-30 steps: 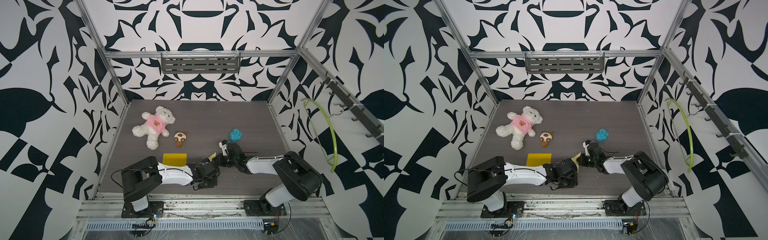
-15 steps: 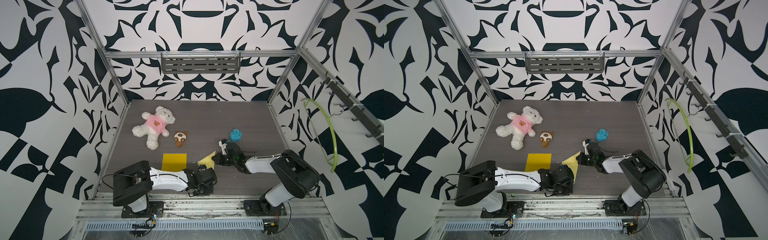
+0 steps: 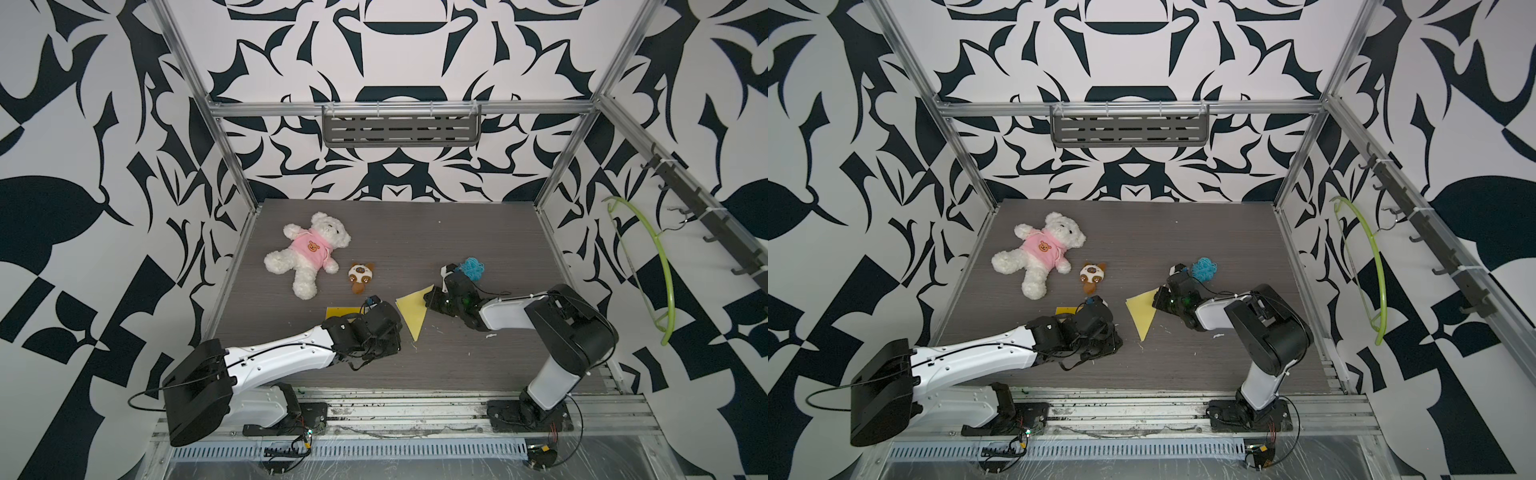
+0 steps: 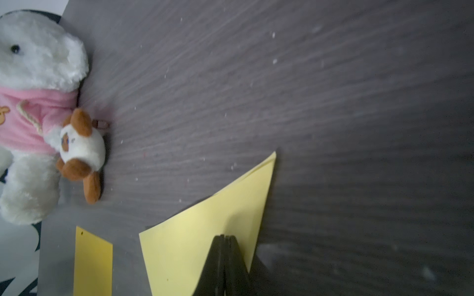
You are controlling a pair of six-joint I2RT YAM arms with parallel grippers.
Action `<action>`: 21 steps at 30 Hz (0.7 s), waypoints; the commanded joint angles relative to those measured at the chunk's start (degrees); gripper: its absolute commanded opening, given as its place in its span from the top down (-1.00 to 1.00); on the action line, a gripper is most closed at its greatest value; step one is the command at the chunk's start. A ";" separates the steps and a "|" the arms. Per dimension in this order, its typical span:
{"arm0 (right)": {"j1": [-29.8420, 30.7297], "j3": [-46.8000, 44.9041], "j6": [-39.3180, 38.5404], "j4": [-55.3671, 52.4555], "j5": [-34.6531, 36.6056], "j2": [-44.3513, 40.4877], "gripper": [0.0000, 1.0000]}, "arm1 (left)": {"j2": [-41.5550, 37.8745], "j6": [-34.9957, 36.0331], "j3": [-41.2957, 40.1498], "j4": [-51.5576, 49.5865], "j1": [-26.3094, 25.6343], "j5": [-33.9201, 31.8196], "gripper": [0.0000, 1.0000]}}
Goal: Fold the square paper diagonally
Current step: Move the paper to the center of the board.
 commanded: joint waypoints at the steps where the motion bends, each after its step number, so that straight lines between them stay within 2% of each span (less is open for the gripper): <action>1: -0.87 3.36 2.16 -5.85 6.66 5.09 0.85 | -2.37 1.00 -1.26 -3.37 1.93 -1.80 0.55; 6: -0.54 12.55 3.26 -7.79 7.09 10.69 0.87 | -4.45 0.82 -2.09 -7.02 4.78 -3.92 0.40; 14: 3.94 27.60 2.78 -14.04 10.71 18.90 0.87 | -8.80 1.00 -4.20 -10.45 10.83 -5.22 0.38; 21: 6.29 34.64 2.95 -17.07 13.38 21.17 0.87 | -10.41 1.53 -4.74 -13.00 11.90 -6.14 0.36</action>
